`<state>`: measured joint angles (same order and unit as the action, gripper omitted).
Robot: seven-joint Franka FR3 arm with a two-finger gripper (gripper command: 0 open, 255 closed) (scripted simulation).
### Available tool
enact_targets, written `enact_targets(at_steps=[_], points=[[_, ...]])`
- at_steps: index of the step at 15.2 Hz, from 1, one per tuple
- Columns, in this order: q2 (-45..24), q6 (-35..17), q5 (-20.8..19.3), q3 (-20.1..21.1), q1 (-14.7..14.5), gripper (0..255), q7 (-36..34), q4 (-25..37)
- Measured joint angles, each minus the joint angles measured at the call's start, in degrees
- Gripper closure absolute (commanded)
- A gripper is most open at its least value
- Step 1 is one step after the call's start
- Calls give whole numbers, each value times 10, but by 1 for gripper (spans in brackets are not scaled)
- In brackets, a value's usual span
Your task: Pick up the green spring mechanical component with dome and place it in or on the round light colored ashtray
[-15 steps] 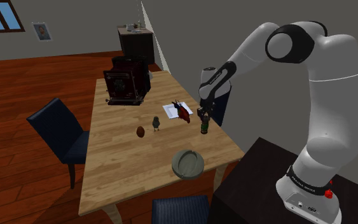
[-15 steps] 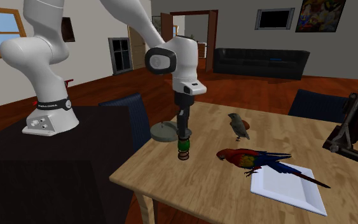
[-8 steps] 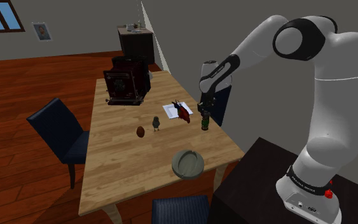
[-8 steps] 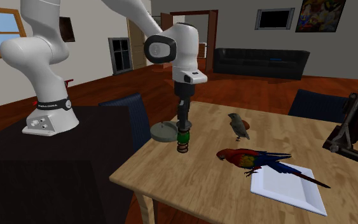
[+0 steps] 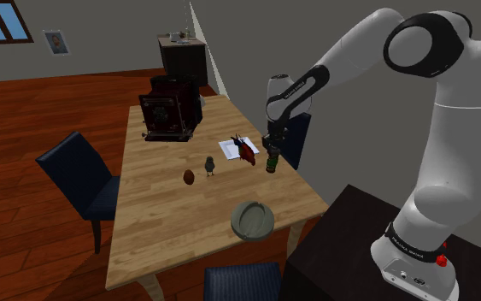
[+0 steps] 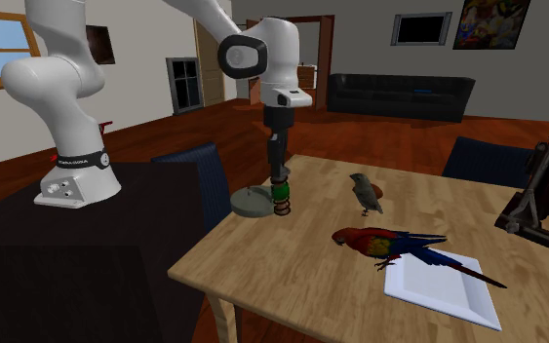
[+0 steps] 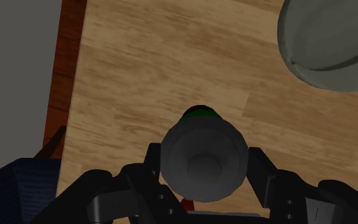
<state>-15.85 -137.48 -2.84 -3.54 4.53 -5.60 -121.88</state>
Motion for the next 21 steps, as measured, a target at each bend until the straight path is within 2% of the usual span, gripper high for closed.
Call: enact_targets(at_steps=[9,13,14,17,21], points=[[94,13,-13,42,-72,255,-121,-86],[113,28,-13,67,-103,255,-176,-94],[114,28,-13,67,-103,0,-177,-94],[103,3,-6,64,-96,0,-138,-108],[65,-61,22,61,-68,0,-1,-133]])
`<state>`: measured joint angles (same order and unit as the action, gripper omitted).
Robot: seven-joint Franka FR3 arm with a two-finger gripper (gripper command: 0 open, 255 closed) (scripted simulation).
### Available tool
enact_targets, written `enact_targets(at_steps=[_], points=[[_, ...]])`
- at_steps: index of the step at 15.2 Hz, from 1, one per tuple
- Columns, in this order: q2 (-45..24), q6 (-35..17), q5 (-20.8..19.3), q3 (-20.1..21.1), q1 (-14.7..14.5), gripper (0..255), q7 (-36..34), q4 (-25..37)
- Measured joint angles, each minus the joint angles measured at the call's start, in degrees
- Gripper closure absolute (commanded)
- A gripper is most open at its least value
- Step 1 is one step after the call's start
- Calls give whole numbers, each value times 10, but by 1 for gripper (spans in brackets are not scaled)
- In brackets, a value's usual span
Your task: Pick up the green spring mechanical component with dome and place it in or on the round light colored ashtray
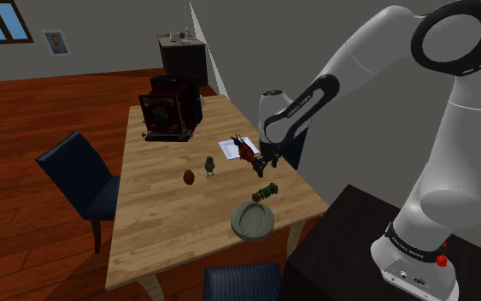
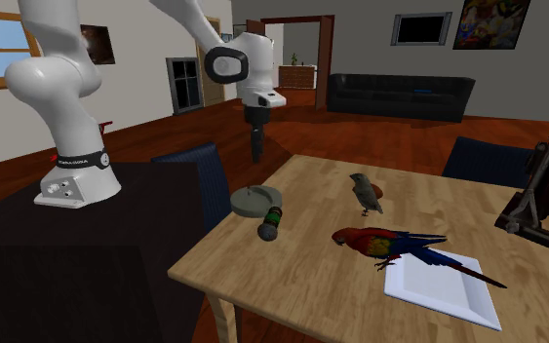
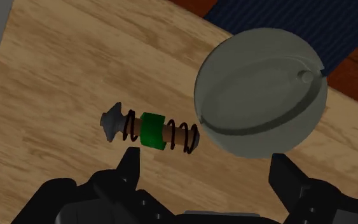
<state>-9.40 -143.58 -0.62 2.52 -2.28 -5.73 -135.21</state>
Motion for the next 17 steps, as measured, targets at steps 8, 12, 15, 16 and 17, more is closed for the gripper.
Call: enact_targets(at_steps=[8,12,15,16,17], points=[[-139,-104,47,32,91,0,287,17],[-208,-132,44,51,129,0,381,45],[-232,-146,42,52,132,0,390,53],[-240,-151,41,51,131,0,391,56],[-250,-158,41,50,130,0,391,59]])
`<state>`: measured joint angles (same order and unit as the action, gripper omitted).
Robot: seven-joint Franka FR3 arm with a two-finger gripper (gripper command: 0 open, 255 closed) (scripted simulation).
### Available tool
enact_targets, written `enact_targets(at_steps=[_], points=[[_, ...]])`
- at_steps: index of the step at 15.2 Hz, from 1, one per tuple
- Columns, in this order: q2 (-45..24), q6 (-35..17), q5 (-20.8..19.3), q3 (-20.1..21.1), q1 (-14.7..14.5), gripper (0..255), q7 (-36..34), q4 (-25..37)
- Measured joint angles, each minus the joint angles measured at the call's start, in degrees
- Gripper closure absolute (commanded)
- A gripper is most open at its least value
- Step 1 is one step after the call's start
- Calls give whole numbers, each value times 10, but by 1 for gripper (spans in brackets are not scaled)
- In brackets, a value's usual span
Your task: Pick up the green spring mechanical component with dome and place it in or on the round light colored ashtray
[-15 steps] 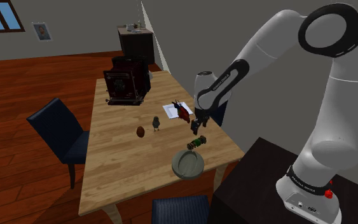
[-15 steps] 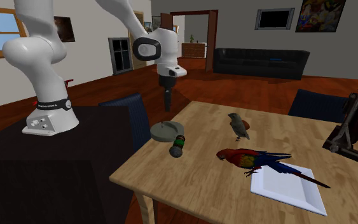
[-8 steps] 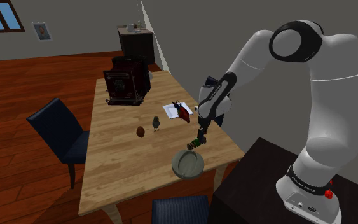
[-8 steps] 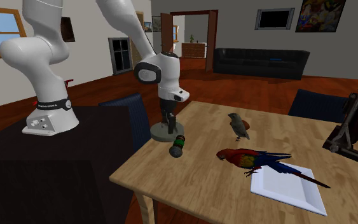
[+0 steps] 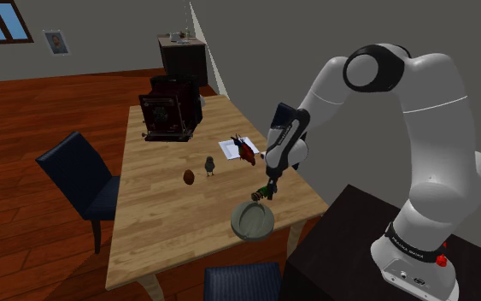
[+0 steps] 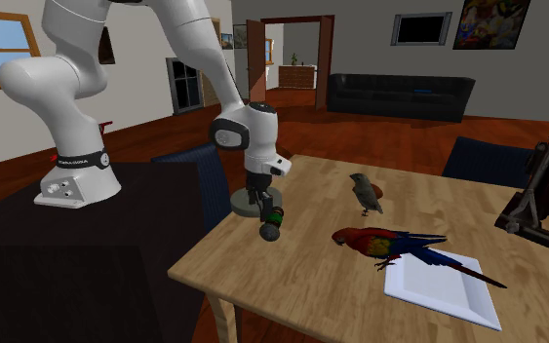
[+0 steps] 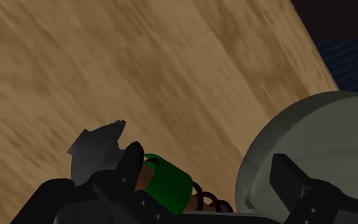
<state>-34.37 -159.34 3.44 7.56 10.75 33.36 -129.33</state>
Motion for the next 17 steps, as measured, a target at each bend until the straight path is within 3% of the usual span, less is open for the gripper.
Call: enact_targets(at_steps=[8,9,17], points=[[-13,-18,-1,-1,0,0,2,6],[-14,-17,-2,-1,-1,255,1,8],[-17,-36,-2,-3,1,255,2,14]])
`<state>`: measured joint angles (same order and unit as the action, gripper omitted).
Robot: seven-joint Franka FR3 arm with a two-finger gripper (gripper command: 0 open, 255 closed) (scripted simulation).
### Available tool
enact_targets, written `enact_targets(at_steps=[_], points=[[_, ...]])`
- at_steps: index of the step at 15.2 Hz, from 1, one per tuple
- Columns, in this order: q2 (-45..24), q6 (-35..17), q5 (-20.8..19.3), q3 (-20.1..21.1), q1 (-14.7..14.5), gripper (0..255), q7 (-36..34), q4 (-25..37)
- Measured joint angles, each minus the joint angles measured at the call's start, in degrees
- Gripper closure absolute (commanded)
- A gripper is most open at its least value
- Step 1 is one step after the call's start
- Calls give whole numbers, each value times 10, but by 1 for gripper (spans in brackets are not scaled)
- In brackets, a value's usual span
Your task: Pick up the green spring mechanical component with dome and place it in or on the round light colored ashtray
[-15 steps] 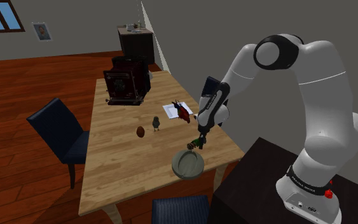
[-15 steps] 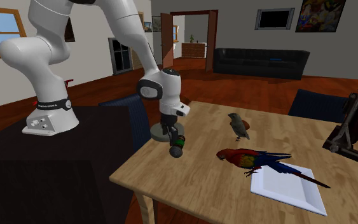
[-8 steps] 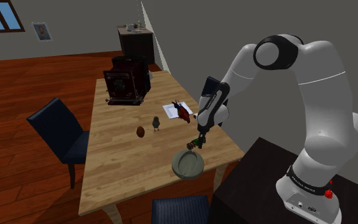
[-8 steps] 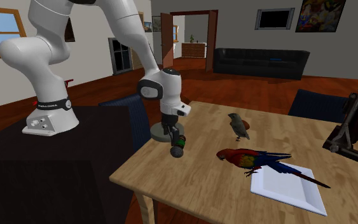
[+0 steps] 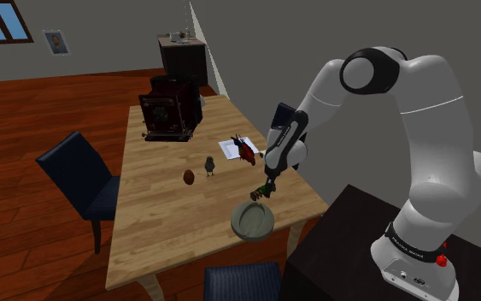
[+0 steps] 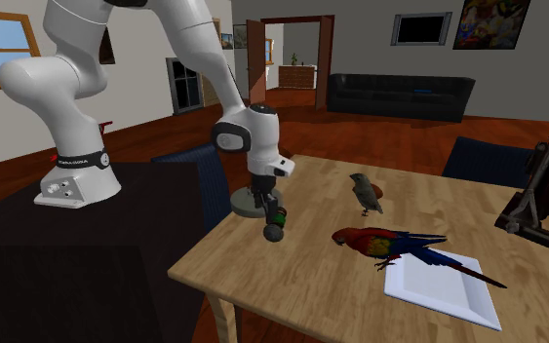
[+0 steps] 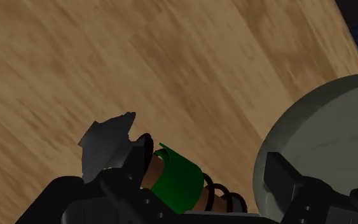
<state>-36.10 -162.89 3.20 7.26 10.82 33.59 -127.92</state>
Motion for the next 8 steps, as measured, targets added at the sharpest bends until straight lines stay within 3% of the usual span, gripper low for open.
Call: enact_targets(at_steps=[1,2,4,5,8], points=[[1,-12,0,-1,1,255,0,-1],[1,-15,0,-2,2,0,0,0],[1,-16,0,-1,1,0,0,0],[-9,14,-5,13,20,0,23,29],[-90,231,-38,64,74,0,159,210]])
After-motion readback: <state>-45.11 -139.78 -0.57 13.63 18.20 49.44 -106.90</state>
